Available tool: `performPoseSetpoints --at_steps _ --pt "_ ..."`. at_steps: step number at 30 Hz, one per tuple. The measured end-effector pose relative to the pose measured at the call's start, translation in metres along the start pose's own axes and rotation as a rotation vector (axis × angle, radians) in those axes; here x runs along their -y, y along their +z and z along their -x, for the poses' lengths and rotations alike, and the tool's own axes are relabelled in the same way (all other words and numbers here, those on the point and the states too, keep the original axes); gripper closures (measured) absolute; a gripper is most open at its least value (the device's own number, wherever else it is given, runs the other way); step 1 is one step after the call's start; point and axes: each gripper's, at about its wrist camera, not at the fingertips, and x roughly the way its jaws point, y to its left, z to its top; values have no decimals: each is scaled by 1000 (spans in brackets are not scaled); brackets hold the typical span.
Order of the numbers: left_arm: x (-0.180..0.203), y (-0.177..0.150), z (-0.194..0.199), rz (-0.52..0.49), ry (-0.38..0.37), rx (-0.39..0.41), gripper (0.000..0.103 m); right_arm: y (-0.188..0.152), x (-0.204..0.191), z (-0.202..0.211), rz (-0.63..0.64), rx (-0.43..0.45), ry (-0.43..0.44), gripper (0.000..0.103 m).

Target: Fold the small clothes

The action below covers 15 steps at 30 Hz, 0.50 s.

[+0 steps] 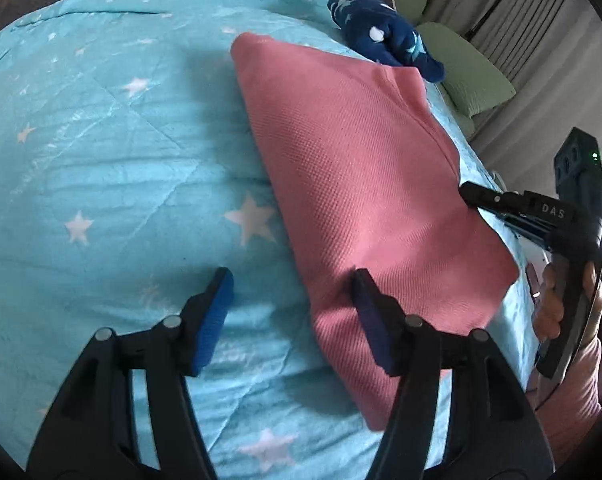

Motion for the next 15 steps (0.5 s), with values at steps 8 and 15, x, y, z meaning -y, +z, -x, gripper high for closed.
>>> performPoseSetpoints --at_steps 8,15 --pt "4 72 22 70 -62 162 52 40 -51 11 152 39 76 98" --pt "2 112 -47 100 -2 59 59 88 -42 -51 49 -44 62 98"
